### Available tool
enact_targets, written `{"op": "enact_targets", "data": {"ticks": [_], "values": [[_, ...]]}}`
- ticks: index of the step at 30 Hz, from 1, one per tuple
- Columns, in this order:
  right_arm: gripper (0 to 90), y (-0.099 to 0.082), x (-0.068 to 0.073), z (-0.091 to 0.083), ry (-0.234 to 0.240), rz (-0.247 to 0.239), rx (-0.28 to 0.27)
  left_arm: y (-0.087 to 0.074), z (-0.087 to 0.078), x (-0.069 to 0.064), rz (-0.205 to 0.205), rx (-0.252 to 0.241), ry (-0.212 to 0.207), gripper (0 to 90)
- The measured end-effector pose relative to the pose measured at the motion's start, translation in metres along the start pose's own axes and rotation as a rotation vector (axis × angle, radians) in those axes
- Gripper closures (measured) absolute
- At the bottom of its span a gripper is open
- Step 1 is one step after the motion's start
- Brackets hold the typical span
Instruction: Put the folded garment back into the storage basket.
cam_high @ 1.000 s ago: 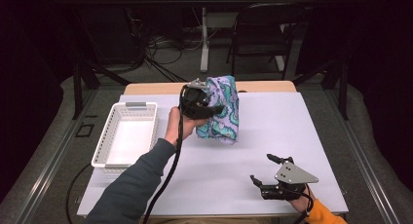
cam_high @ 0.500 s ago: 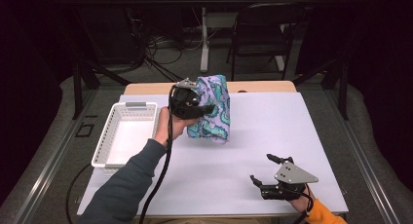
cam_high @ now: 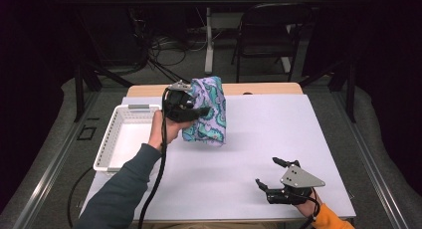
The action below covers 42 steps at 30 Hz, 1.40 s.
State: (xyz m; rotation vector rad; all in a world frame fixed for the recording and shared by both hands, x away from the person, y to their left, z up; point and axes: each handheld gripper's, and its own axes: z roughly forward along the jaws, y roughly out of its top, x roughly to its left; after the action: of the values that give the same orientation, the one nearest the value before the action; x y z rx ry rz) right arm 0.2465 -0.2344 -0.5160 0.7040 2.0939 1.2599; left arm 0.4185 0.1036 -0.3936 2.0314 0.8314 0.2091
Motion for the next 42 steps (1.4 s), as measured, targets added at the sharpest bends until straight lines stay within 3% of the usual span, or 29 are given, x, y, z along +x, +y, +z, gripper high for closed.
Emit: {"op": "enact_targets", "data": {"ticks": [18, 29, 42], "values": [[14.7, 0.0, 0.0, 0.0, -0.002, 0.0, -0.001, -0.003, -0.023, 0.008, 0.017, 0.006, 0.029, 72.2], [14.7, 0.0, 0.0, 0.0, -0.005, -0.002, 0.002, -0.007, -0.039, 0.018, -0.001, -0.004, 0.03, 72.1], [14.7, 0.0, 0.0, 0.001, -0.006, 0.0, 0.0, -0.015, -0.058, 0.032, -0.018, -0.016, 0.06, 72.1]]}}
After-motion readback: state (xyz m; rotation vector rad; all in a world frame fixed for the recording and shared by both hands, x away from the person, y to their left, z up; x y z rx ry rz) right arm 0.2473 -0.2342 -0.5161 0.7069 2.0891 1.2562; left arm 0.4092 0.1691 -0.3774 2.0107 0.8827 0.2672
